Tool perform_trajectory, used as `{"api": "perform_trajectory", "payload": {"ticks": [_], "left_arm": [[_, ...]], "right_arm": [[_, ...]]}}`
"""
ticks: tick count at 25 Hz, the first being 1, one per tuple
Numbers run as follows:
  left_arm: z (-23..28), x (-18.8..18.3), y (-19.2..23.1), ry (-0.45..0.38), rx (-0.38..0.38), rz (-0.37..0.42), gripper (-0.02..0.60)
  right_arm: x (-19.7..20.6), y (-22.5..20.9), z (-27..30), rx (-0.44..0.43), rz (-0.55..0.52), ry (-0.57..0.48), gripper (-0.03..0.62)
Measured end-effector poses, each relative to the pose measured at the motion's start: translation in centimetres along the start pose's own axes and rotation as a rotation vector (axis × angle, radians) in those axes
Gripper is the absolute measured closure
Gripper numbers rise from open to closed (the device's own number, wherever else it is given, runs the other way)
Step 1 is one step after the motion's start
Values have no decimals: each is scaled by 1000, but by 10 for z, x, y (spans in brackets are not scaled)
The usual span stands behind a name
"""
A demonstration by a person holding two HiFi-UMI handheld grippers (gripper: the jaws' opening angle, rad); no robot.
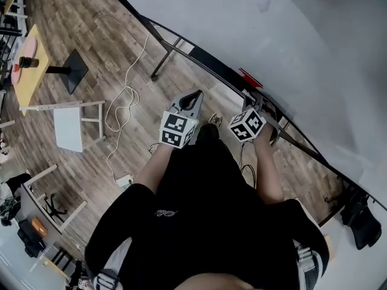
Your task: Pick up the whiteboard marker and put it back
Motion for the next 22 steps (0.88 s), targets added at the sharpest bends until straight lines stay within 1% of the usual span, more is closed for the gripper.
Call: {"api": "perform_trajectory", "payload": {"ticks": [13, 22], "left_arm": [[4, 4, -7, 14, -16, 2, 574], [12, 3, -12, 19, -9, 6, 574]], "right_arm": [[6, 3, 4, -22, -16, -9, 540], [7, 1, 5, -32, -23, -16, 540]]}}
Point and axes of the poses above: the fingertips, and each gripper's own axes: z forward along the fingers, y to its left, x out of its underside, the point moved 8 cm from there along -z, backward along the fingers, and after that the axes turned 15 degrees about -y, right-handed, at the moved point
